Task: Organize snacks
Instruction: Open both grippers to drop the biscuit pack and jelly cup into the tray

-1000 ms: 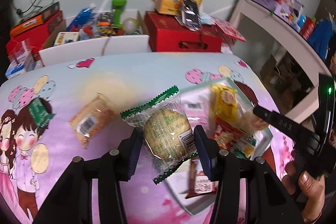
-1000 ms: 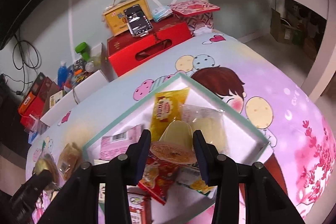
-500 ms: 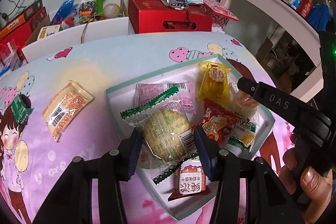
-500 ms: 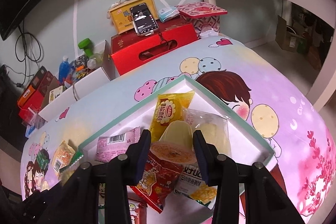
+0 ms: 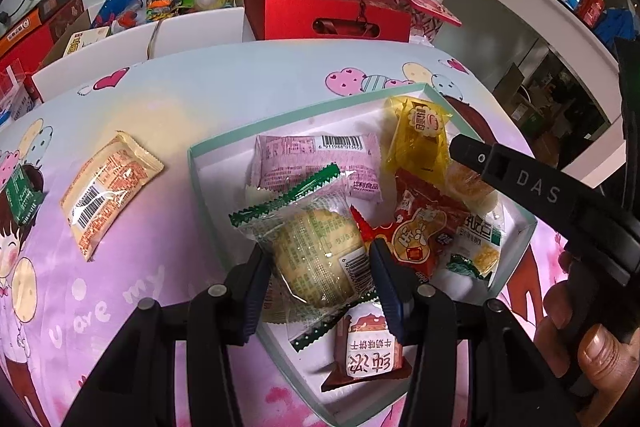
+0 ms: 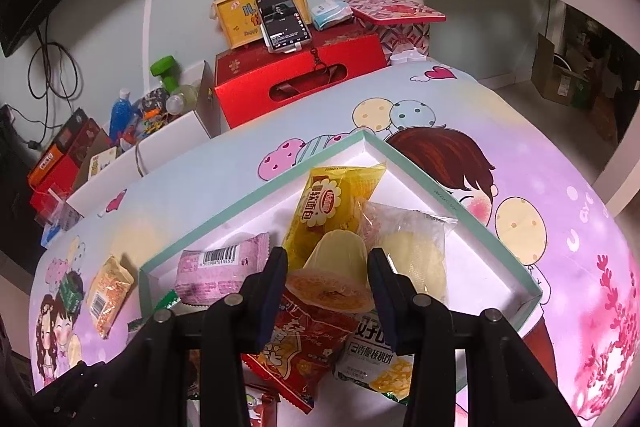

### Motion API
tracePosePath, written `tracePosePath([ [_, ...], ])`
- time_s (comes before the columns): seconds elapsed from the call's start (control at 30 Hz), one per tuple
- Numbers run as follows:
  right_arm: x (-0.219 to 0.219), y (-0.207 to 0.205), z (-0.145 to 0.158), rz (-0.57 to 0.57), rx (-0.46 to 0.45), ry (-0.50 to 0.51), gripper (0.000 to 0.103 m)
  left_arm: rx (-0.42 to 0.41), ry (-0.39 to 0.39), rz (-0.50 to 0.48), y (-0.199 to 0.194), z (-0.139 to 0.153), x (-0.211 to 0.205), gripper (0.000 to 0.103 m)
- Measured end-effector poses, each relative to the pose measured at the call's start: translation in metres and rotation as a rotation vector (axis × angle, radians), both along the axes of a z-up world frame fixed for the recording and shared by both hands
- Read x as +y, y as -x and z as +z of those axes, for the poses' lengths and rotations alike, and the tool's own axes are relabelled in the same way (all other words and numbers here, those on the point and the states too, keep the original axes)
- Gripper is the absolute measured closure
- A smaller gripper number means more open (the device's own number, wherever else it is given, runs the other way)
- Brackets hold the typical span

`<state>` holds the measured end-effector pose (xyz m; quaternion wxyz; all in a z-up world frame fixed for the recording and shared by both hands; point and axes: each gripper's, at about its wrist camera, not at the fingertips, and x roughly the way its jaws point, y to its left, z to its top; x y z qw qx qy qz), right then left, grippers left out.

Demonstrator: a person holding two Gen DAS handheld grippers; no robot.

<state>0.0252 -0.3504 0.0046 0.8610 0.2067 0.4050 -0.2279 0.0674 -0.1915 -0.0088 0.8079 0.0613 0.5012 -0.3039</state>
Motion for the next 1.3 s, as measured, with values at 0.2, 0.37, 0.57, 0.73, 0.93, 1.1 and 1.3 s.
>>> tracePosePath([
  [0.2, -0.001, -0.001, -0.003, 0.004, 0.007, -0.003, 0.058, 0.011, 0.000, 0.007, -0.002, -0.002, 0.000, 0.051],
  [0.37, 0.000, -0.001, -0.002, 0.004, 0.008, -0.005, 0.058, 0.011, 0.012, 0.012, -0.003, 0.001, 0.003, 0.050],
  [0.57, 0.000, -0.001, -0.002, 0.004, 0.010, -0.004, 0.058, 0.007, 0.016, 0.012, -0.003, 0.008, 0.008, 0.049],
  [0.73, 0.001, -0.001, -0.002, 0.008, 0.014, 0.001, 0.058, 0.004, 0.027, 0.037, -0.006, 0.015, 0.018, 0.043],
  [0.93, 0.003, -0.003, -0.001, 0.017, 0.018, 0.009, 0.058, 0.013, 0.033, 0.111, -0.019, 0.016, 0.038, 0.042],
  [1.1, 0.007, -0.005, -0.002, 0.036, 0.027, 0.007, 0.058, 0.027, 0.028, 0.202, -0.032, 0.013, 0.059, 0.036],
  [1.3, 0.009, -0.007, -0.003, 0.042, 0.030, 0.011, 0.035, 0.042, 0.029, 0.296, -0.044, 0.007, 0.083, 0.032],
])
